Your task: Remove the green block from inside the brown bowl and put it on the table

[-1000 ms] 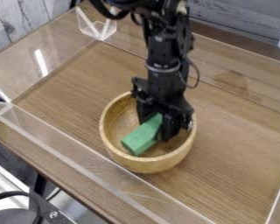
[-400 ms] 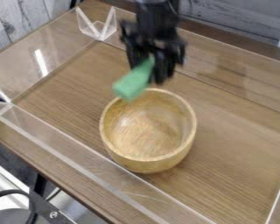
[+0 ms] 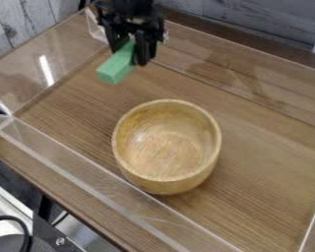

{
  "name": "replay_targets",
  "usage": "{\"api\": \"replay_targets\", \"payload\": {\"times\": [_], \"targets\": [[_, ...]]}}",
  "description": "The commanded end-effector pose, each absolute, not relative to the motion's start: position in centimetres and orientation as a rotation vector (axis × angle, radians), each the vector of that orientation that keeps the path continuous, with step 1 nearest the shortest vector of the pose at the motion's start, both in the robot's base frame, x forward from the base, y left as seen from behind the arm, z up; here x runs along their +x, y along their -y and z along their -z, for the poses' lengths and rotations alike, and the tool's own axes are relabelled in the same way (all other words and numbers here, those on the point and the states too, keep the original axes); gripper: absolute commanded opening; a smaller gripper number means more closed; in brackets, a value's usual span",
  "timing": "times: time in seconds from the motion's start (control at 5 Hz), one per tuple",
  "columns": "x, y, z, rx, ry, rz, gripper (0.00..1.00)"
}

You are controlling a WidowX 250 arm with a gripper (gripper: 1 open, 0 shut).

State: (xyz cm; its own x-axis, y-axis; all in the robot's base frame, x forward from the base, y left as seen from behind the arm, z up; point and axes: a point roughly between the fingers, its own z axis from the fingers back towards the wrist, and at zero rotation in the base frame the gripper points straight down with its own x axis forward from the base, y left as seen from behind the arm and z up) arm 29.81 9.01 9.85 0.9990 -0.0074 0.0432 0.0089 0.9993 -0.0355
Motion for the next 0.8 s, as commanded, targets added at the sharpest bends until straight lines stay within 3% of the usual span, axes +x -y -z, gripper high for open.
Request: {"api": "replay_targets", "payload": {"times": [0.0,0.4,0.6], "targets": [[30.8,-9.7,-9.4,-0.009,0.066,0.015,0.00],[31.6,-10.0,-6.5,0.008,0.036,0.016,0.00],[31.9,-9.8,-6.5,0.008,0.041,0.015,0.00]]}}
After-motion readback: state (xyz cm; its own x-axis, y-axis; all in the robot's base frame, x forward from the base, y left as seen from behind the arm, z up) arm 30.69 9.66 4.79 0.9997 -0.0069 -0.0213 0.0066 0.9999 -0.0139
